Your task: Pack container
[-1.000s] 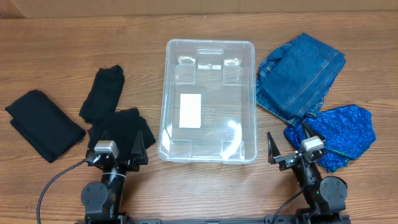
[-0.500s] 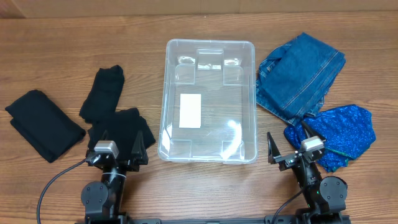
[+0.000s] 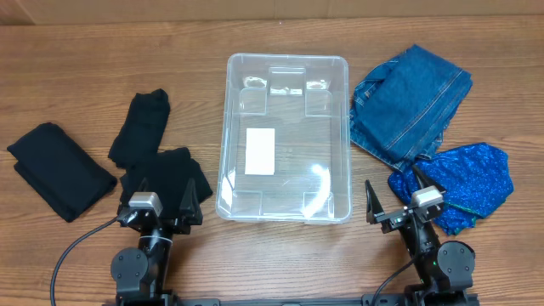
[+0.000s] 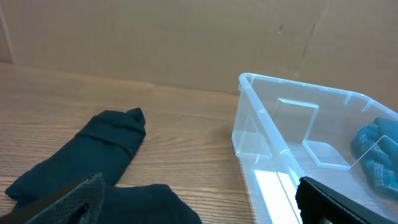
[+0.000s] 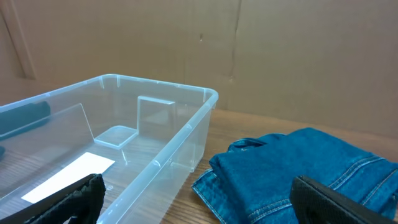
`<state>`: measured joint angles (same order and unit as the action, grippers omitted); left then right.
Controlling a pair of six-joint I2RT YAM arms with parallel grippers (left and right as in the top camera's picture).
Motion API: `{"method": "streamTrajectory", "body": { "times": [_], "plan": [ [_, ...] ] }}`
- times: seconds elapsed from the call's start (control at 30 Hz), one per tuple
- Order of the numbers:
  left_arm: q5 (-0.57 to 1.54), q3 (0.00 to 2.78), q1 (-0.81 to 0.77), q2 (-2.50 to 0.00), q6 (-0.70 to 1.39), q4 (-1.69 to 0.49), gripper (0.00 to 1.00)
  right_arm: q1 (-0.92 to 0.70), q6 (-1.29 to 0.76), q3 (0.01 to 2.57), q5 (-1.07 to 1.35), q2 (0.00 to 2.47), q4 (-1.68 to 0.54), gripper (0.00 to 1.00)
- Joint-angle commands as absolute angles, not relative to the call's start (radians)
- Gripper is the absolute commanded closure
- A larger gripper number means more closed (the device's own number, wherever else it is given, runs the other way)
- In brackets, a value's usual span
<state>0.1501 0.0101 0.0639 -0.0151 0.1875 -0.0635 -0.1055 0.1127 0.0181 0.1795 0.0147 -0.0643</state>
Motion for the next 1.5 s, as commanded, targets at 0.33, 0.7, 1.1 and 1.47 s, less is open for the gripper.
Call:
{"method": "streamTrajectory", "body": {
  "times": [0.33,0.7,1.1,1.47],
  "plan": [
    [0.158,0.010,0.059,-0.006,0.251,-0.067,0.00,-0.110,-0.217,0.011,0.081,0.007,-0.066,0.00],
    [0.097,0.257,0.059,-0.109,0.240,-0.135,0.00,-0.110,-0.235,0.247,-0.233,0.201,-0.116,0.00],
    [0.064,0.791,0.059,-0.659,0.194,-0.456,0.00,-0.059,-0.153,0.883,-0.220,0.964,-0.421,0.00],
    [0.049,1.124,0.059,-0.949,0.179,-0.769,0.00,0.159,-0.152,1.486,0.107,1.496,-1.012,0.00]
  ]
}}
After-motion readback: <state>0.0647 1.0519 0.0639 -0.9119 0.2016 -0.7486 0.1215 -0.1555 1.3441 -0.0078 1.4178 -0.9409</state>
